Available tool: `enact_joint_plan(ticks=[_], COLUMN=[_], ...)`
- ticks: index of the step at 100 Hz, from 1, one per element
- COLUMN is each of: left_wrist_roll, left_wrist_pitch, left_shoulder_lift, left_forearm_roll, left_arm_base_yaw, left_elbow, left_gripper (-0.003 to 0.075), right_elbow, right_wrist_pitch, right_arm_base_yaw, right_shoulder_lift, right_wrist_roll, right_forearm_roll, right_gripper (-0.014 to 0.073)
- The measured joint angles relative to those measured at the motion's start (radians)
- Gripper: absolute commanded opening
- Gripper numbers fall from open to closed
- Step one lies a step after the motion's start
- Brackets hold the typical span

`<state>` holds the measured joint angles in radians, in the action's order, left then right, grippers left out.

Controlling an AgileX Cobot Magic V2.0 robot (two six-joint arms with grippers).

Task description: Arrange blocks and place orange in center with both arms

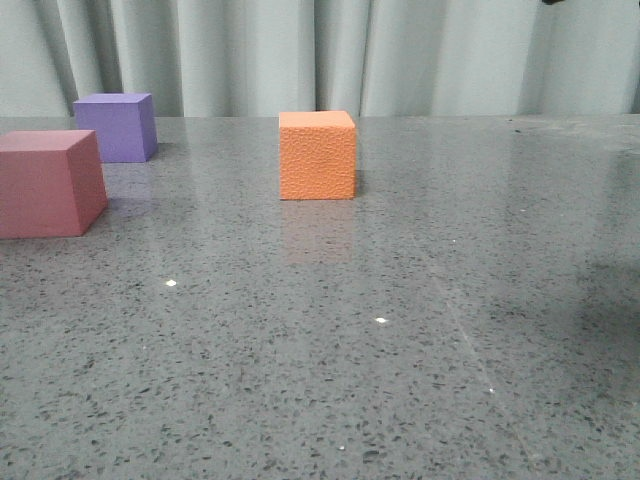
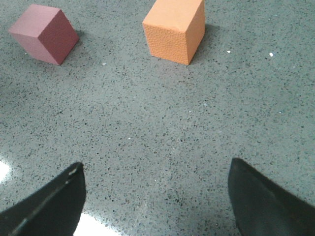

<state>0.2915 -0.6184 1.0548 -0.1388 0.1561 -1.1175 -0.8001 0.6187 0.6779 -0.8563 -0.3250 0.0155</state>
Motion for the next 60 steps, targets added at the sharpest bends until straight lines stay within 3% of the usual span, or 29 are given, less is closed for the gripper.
enact_joint_plan(ticks=[31,48,60], left_wrist_roll=[0.294,0.590,0.708], left_wrist_pitch=[-0.152,-0.268,-0.314], left_shoulder_lift=[0.302,0.440,0.524], left_forearm_roll=[-0.140,-0.293,-0.320], left_arm_base_yaw=[0.107,0.155,0.197], left_elbow=[-0.281,-0.406,-0.475], left_gripper=[0.0560,0.0558,0.0558], right_elbow=[0.000,0.000,0.000], right_wrist_pitch=[-0.004,-0.016,-0.036], right_arm_base_yaw=[0.000,0.000,0.000], right_shoulder_lift=[0.000,0.000,0.000], right_wrist_roll=[0.000,0.000,0.000], right_forearm_roll=[0.000,0.000,0.000], right_gripper=[0.0594,0.0594,0.0594])
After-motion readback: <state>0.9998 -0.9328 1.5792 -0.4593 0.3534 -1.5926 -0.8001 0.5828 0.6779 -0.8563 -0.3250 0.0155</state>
